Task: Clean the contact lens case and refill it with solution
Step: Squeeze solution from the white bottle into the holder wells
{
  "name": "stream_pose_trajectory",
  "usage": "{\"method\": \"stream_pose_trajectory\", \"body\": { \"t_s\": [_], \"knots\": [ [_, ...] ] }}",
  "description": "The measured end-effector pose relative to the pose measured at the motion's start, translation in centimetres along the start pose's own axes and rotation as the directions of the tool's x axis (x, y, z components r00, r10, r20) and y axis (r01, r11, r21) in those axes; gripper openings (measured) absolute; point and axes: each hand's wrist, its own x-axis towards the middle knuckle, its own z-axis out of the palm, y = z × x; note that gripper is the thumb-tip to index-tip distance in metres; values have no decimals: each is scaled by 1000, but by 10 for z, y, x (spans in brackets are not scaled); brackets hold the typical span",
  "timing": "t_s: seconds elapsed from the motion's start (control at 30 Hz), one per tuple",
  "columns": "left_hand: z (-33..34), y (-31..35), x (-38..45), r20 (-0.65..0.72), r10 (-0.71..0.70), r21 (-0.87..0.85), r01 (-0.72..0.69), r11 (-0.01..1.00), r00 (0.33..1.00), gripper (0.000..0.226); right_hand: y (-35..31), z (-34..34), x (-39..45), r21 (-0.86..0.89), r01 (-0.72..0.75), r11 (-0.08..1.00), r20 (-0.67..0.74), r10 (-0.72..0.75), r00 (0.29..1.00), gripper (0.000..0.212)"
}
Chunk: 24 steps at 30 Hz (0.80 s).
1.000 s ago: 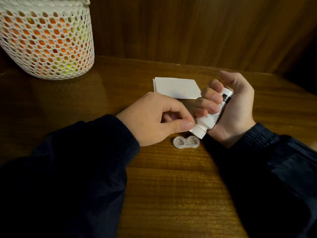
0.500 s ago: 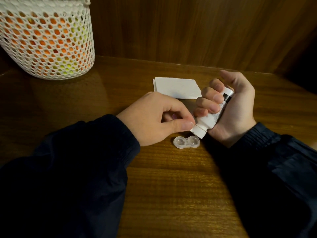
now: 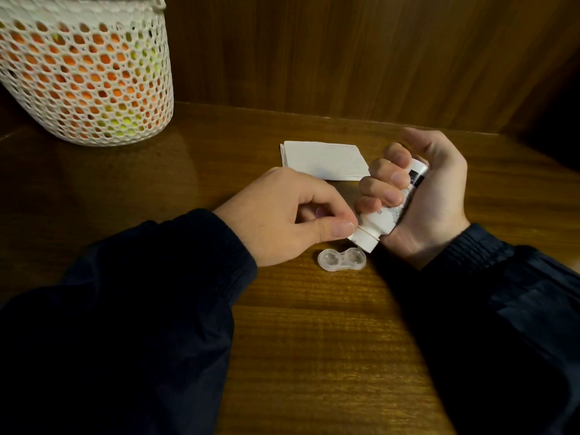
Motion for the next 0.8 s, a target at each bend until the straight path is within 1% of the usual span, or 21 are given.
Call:
{"method": "stream_pose_trajectory", "body": {
  "t_s": [0.47, 0.63, 0.8],
  "knots": [
    [0, -1, 0, -8, 7, 2, -7, 1000, 1000, 8, 0, 0, 1, -9, 3, 1000, 13, -3, 1000, 40],
    [-2, 0, -1, -15, 1, 17, -1, 1000, 1000, 9, 2, -2, 3, 31, 0, 1000, 17, 0, 1000, 39],
    [-10, 1, -1, -37, 57, -1, -57, 998, 998, 10, 2, 0, 3, 111, -24, 994, 31, 20, 999, 39]
  ]
}}
